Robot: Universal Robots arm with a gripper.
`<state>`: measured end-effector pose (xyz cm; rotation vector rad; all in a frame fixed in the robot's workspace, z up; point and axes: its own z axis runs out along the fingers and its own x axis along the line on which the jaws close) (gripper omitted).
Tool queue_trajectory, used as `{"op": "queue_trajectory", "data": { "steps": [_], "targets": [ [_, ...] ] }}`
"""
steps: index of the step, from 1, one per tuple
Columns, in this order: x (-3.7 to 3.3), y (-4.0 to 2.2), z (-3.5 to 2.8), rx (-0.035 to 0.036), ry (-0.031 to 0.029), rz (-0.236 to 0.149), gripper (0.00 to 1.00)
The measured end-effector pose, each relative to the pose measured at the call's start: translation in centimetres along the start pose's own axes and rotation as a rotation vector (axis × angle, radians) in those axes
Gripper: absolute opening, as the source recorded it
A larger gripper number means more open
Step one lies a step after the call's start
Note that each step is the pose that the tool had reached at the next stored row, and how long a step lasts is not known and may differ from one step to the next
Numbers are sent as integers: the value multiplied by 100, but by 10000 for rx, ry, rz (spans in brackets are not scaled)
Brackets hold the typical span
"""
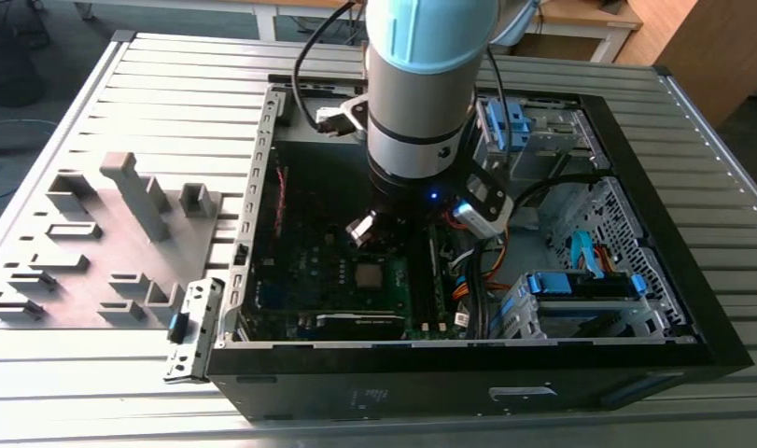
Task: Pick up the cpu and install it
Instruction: 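Close the cpu cover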
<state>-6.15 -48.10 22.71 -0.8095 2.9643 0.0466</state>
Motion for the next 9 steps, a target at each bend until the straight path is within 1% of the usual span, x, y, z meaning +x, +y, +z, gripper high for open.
{"op": "queue_trajectory", "data": {
  "steps": [5,9],
  "targets": [
    [5,-19,-1,-4,2,-66,12],
    [-26,-39,3,-7,0,-85,12]
  ]
}}
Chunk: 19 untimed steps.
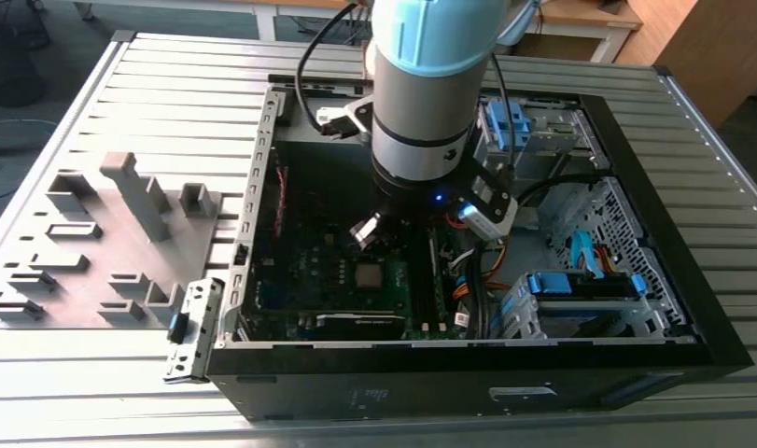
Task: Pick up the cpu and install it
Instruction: 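Close the cpu cover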
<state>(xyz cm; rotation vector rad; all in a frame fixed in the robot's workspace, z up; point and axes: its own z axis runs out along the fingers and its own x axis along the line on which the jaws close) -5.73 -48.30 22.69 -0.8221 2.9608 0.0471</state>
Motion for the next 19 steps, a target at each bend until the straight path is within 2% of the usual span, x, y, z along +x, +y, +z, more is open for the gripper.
{"op": "queue_trajectory", "data": {
  "steps": [4,19],
  "targets": [
    [-32,-20,2,1,1,-2,12],
    [-44,-3,4,-11,-2,-76,12]
  ]
}}
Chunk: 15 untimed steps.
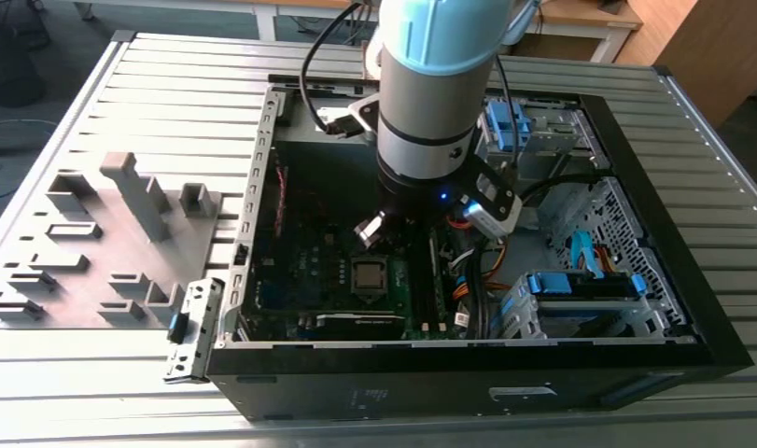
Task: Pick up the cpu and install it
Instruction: 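Close the cpu cover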
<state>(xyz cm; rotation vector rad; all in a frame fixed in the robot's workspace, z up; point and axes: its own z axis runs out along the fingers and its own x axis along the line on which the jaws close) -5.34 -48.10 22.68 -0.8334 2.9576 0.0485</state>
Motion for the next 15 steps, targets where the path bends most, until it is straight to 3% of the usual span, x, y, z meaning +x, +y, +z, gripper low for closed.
{"op": "queue_trajectory", "data": {
  "steps": [15],
  "targets": [
    [-16,28,2,0,0,-1,12]
  ]
}}
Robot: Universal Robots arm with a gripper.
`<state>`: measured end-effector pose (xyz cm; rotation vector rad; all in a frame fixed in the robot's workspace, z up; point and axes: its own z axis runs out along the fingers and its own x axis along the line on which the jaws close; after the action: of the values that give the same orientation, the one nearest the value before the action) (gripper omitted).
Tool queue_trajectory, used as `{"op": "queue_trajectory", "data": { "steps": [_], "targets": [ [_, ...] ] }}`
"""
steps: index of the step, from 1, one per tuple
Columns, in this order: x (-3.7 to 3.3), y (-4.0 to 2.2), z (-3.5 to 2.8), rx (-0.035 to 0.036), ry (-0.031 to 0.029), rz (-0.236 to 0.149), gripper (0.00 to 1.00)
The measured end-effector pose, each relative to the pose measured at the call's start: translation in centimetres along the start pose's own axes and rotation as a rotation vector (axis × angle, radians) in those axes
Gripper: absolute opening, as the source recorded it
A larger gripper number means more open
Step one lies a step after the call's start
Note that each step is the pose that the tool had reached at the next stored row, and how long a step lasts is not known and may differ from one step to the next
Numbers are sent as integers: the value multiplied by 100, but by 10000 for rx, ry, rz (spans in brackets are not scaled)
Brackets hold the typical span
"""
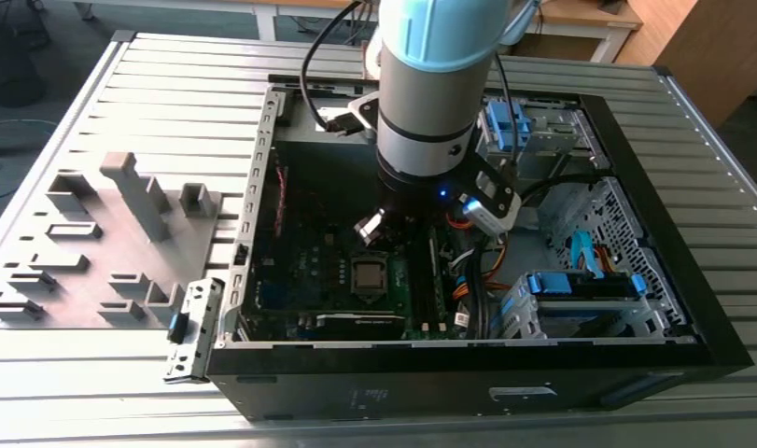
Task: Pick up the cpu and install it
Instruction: 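Close the cpu cover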
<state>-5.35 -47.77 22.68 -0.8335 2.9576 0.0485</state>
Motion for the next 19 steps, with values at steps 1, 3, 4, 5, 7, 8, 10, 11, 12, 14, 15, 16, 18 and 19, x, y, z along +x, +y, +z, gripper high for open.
{"op": "queue_trajectory", "data": {
  "steps": [1,3,4,5,7,8,10,11,12,14,15,16,18,19],
  "targets": [
    [0,1,0,0,0,0,12],
    [-1,2,0,0,0,0,12],
    [-1,3,0,0,0,0,12],
    [-2,4,0,0,0,0,12],
    [-6,10,0,0,0,1,12],
    [-8,15,1,1,1,1,12],
    [-15,25,1,0,1,0,12],
    [-17,29,2,0,0,0,12],
    [-20,34,3,0,0,0,12],
    [-24,39,4,-1,-1,-1,12],
    [-24,39,4,0,0,-1,12],
    [-23,39,4,0,0,0,12],
    [-25,41,3,0,0,0,12],
    [-25,42,4,0,0,0,12]
  ]
}}
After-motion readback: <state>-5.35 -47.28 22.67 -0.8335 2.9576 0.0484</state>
